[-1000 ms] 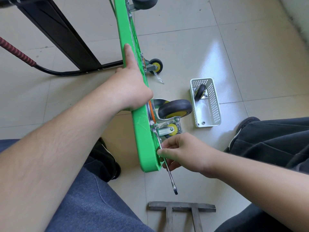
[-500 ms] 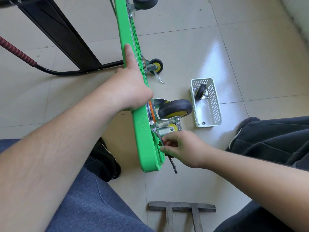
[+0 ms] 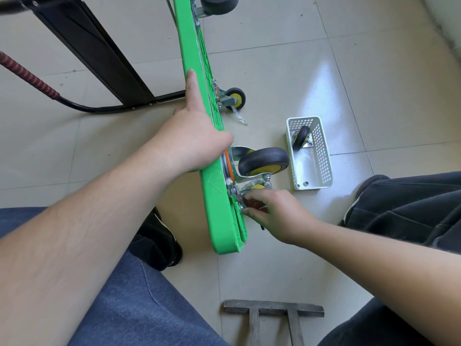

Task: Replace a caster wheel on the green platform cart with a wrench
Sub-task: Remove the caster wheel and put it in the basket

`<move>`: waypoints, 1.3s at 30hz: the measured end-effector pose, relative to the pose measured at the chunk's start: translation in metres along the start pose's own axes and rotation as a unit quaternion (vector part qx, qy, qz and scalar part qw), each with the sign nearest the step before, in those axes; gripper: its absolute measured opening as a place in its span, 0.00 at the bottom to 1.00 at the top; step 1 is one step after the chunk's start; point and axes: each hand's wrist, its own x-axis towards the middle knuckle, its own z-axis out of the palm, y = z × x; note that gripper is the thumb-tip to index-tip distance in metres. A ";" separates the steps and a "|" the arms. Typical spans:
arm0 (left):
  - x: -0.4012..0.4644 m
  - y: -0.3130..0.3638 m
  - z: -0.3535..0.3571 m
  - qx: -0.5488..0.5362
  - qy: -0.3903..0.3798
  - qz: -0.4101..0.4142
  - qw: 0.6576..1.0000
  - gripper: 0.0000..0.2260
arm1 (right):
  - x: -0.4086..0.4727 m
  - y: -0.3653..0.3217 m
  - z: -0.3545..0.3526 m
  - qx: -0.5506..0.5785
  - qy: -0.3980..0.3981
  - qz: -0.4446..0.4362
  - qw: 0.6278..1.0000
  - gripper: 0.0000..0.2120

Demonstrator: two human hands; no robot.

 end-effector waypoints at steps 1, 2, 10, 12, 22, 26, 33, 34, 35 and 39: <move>-0.002 -0.002 0.001 -0.007 0.002 0.005 1.000 0.49 | 0.000 -0.001 0.000 0.000 -0.002 0.002 1.000 0.08; -0.006 -0.003 0.003 -0.014 0.003 0.009 1.000 0.49 | -0.001 -0.002 -0.001 0.000 -0.004 0.003 1.000 0.09; -0.029 -0.017 0.017 -0.100 -0.011 0.000 0.995 0.50 | -0.009 -0.002 -0.005 -0.019 -0.055 0.081 0.995 0.07; -0.037 -0.022 0.020 -0.153 -0.039 -0.018 0.987 0.52 | -0.014 -0.007 -0.009 -0.008 -0.063 0.099 0.993 0.07; -0.092 -0.047 0.046 -0.278 -0.123 -0.072 0.950 0.34 | -0.027 -0.034 -0.018 0.197 -0.069 0.184 0.961 0.10; -0.102 -0.050 0.055 -0.306 -0.086 -0.066 0.946 0.25 | -0.028 -0.038 -0.018 0.278 -0.086 0.214 0.932 0.10; -0.106 -0.048 0.065 -0.333 -0.023 -0.055 0.941 0.22 | -0.025 -0.043 -0.019 0.308 -0.100 0.217 0.921 0.10; -0.106 -0.048 0.065 -0.336 -0.016 -0.055 0.940 0.22 | -0.026 -0.042 -0.018 0.306 -0.102 0.215 0.922 0.10; -0.106 -0.048 0.066 -0.340 -0.010 -0.053 0.939 0.22 | -0.027 -0.042 -0.017 0.304 -0.104 0.214 0.922 0.10; -0.109 -0.047 0.068 -0.346 0.007 -0.043 0.937 0.20 | -0.027 -0.040 -0.014 0.287 -0.098 0.208 0.930 0.10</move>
